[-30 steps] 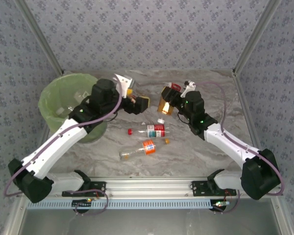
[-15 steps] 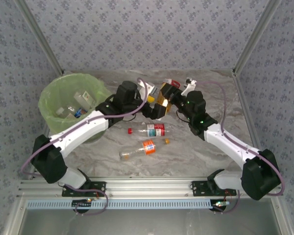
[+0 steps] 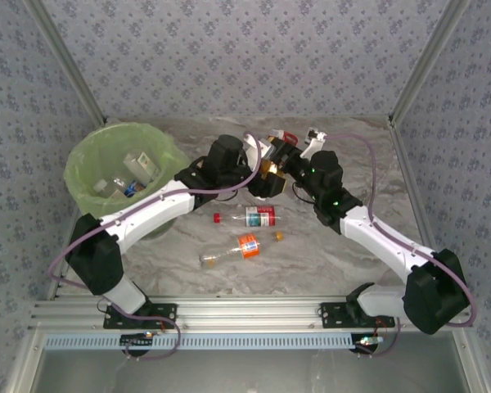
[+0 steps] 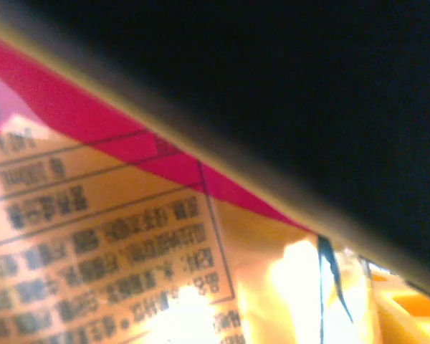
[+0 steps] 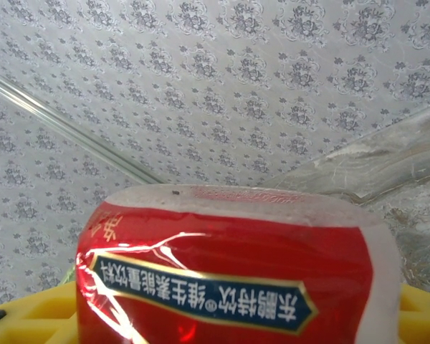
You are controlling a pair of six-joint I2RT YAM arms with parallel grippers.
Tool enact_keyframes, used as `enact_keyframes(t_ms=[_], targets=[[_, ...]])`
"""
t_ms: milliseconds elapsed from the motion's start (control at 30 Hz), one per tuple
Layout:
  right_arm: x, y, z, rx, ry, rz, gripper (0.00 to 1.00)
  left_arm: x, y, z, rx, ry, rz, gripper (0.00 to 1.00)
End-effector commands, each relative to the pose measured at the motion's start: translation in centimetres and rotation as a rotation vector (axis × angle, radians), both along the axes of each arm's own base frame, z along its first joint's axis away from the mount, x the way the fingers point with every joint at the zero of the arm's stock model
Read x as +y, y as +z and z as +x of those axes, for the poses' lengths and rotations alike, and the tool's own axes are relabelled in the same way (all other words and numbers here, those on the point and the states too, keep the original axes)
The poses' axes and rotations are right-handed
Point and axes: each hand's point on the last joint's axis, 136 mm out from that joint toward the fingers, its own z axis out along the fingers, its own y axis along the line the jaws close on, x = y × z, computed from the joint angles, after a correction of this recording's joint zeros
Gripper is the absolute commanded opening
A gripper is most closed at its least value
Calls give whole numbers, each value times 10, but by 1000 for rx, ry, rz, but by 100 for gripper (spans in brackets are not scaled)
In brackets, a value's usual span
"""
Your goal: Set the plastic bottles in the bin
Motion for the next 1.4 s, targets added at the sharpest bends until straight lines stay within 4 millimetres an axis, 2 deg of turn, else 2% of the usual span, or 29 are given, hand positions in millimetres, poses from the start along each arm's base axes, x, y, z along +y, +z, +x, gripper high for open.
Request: enact_keyframes(t_ms=[0,200,367,633,667,833,967,1100,1233,1367], targets=[[6,30,-5,-57,38,36,64,-9,3,0,-47,-39,-8,71],[-5,24,-7,-31,52,-34,70,-7,2,0,-20,-31,7,62],[-15,19,-10,44,101,-61,81,8,-3,19,22,45,-12,58],[-13,21,-20,69,232,-122,90,27,-6,39,24,123,12,54],[-15,21,-20,69,230,-130,99,30,-5,41,21,132,12,54],[-28,28,-19,41,163,-155,99,48,-2,48,18,203,39,54],[-46,21,-15,63,58,-182,99,63,14,45,-10,242,34,54],[-61,5,-11,107,-33,-211,99,86,42,42,-68,328,39,54],[-65,-6,-11,128,-57,-220,99,117,71,41,-137,443,62,54],[-66,-11,-11,138,-68,-224,99,149,92,42,-190,583,86,54]])
